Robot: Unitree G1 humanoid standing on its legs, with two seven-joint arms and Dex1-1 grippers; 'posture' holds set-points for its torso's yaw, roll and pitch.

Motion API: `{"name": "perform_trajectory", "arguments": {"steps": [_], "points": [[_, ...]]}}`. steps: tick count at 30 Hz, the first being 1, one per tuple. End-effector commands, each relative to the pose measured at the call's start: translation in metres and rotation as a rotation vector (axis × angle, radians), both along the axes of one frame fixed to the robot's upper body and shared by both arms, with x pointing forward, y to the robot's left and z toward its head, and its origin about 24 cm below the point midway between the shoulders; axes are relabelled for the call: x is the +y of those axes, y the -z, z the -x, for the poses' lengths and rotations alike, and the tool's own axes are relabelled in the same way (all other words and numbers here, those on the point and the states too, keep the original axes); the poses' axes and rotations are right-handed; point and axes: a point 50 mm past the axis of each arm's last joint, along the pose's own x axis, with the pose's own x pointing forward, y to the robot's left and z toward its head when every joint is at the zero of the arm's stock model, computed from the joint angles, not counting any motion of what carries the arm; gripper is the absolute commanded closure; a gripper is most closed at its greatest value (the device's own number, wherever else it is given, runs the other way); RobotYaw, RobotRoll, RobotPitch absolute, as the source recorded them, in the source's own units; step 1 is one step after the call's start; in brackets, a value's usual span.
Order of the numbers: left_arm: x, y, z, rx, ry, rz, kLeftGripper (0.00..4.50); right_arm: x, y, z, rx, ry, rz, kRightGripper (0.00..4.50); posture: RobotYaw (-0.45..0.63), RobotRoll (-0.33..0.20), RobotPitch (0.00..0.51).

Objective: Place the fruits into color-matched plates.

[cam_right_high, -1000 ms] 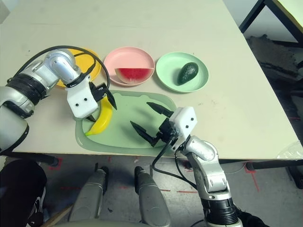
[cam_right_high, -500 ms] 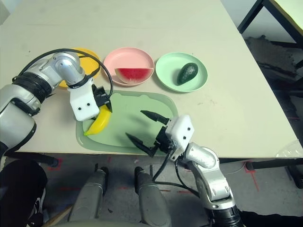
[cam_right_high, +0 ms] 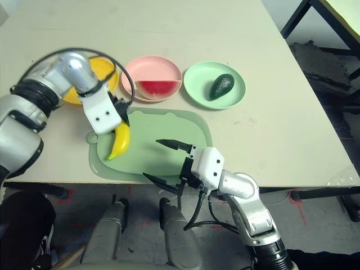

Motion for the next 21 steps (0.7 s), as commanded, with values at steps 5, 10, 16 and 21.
{"name": "perform_trajectory", "arguments": {"steps": [5, 10, 16, 21], "points": [[0.056, -0.035, -0.002, -0.061, -0.249, 0.067, 2.78, 0.009, -0.006, 0.000, 0.040, 0.065, -0.020, 0.00, -0.07, 0.000, 0.319], [0.091, -0.039, -0.005, -0.136, -0.455, 0.084, 2.78, 0.028, -0.018, 0.014, 0.117, 0.081, -0.073, 0.00, -0.07, 0.000, 0.322], [0.117, -0.028, -0.015, -0.254, -0.643, 0.095, 2.78, 0.043, -0.024, 0.027, 0.202, 0.177, -0.115, 0.00, -0.08, 0.000, 0.323], [0.123, -0.025, -0.025, -0.395, -0.734, 0.131, 2.78, 0.041, -0.025, 0.028, 0.213, 0.234, -0.103, 0.00, -0.10, 0.000, 0.319]]}}
